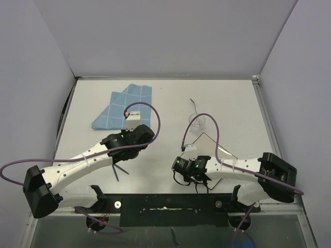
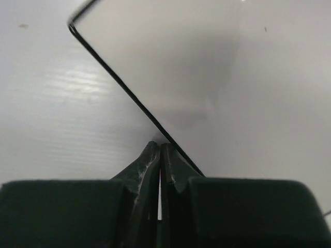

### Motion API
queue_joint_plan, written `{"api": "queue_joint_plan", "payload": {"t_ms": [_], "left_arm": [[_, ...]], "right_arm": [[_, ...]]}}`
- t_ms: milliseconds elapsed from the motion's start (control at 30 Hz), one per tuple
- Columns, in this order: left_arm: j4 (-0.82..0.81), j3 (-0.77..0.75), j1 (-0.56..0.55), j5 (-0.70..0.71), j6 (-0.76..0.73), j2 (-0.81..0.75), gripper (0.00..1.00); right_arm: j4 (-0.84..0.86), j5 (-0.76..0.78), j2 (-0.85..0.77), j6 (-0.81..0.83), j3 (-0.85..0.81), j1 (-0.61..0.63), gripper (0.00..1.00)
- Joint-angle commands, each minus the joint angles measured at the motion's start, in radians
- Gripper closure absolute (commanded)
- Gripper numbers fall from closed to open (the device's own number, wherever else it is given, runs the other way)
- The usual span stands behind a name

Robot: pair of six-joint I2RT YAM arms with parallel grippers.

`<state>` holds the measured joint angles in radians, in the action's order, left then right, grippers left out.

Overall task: Set the dinner table for one person
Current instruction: Move the plate to the center of the board.

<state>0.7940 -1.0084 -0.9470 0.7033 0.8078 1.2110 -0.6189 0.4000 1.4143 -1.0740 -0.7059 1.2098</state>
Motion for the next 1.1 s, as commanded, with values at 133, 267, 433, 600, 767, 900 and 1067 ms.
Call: {"api": "queue_joint_plan", "payload": {"t_ms": [133,267,433,600,767,900,1067], "left_arm": [[0.041,-0.015,0.020,0.018,0.005,-0.059,1.00],[0.042,-0.010,0.027,0.014,0.003,-0.068,1.00],[0.041,-0.007,0.044,0.004,-0.005,-0.066,1.00],[0.036,-0.013,0.056,-0.008,-0.014,-0.060,1.00],[0.033,-0.027,0.065,-0.011,-0.023,-0.053,1.00],[0.030,-0.031,0.069,-0.014,-0.029,-0.046,1.00],[0.026,-0.023,0.074,-0.018,-0.027,-0.046,1.00]], "right_arm": [[-0.072,0.066,-0.127,0.106,0.046,-0.190,1.00],[-0.066,0.060,-0.159,0.159,0.047,-0.265,1.00],[-0.064,0.059,-0.181,0.217,0.039,-0.350,1.00],[-0.041,0.027,-0.206,0.292,0.042,-0.471,1.00],[0.012,-0.051,-0.215,0.391,0.034,-0.571,1.00],[0.013,-0.078,-0.217,0.410,-0.009,-0.571,1.00],[0.069,-0.181,-0.216,0.410,-0.023,-0.562,1.00]]}}
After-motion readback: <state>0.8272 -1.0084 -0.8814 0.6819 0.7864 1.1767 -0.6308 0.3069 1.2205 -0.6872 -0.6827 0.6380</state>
